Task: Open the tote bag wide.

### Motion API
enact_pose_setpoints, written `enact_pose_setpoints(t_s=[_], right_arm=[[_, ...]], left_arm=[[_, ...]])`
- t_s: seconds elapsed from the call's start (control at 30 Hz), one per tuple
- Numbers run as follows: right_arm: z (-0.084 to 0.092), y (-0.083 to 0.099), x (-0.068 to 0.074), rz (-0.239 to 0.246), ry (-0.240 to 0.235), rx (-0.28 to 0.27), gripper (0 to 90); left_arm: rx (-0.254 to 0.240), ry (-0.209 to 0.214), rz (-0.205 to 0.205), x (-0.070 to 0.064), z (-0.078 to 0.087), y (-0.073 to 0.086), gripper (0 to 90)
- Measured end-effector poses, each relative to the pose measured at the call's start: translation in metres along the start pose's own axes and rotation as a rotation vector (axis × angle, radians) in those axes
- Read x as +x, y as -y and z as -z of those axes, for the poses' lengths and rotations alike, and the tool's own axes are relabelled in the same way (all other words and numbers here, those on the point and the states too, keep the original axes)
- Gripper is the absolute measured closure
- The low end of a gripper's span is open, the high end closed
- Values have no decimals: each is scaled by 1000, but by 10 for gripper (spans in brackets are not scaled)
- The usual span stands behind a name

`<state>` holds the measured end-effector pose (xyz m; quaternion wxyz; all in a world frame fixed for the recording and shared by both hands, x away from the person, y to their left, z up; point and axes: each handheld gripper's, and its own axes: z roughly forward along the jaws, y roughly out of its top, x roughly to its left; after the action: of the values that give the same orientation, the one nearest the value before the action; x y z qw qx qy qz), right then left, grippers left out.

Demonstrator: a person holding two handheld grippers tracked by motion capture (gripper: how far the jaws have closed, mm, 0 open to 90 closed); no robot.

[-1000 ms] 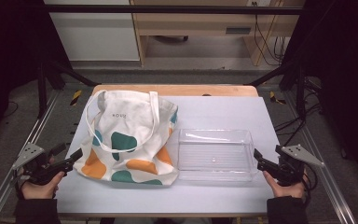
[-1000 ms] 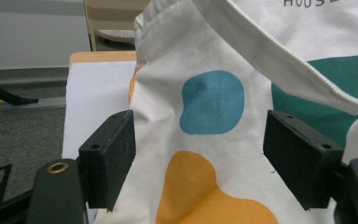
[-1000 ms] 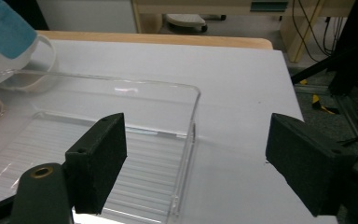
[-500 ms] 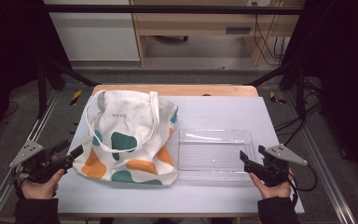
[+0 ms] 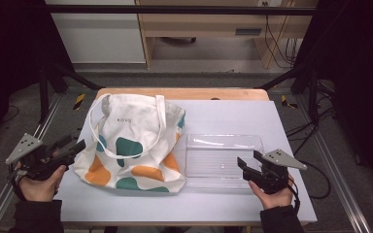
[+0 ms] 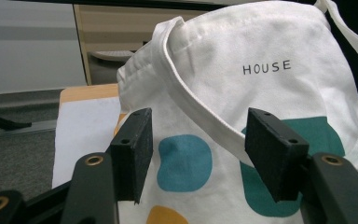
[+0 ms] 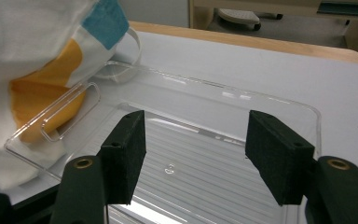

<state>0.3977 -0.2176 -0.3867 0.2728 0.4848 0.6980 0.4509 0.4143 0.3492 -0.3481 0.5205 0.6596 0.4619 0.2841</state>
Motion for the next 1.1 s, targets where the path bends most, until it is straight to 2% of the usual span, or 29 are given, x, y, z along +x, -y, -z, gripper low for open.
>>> enact_pose_setpoints(t_s=[0.1,0.23,0.4,0.53,0.6,0.63,0.67,0.87,0.9,0.93,1.03,1.1], right_arm=[[-1,-2,3,-1,-11,1,396],[-5,-6,12,13,-39,3,412],[-9,-11,22,27,-69,6,416],[-12,-15,28,38,-87,0,415],[-14,-17,31,43,-94,-4,415],[-15,-18,33,42,-98,-6,414],[-16,-19,34,45,-103,-6,413],[-23,-27,44,54,-132,-20,410],[-24,-29,47,59,-140,-21,409],[-27,-33,52,60,-157,-29,408],[-31,-38,58,64,-173,-34,405],[-37,-46,68,68,-199,-45,401]], left_arm=[[1,-2,-1,-1,-4,-3,437],[6,-12,-2,-4,-16,-10,456],[17,-48,10,-8,-40,-16,483],[40,-69,11,-8,-49,-13,508],[70,-87,4,-7,-52,-8,541],[70,-87,4,-7,-52,-8,573],[103,-83,5,-5,-54,-5,605],[135,-61,17,-1,-55,-1,802],[140,-57,16,0,-55,-1,802],[147,-56,15,0,-55,1,847],[158,-51,11,1,-55,2,875],[163,-51,0,0,-54,3,877]])
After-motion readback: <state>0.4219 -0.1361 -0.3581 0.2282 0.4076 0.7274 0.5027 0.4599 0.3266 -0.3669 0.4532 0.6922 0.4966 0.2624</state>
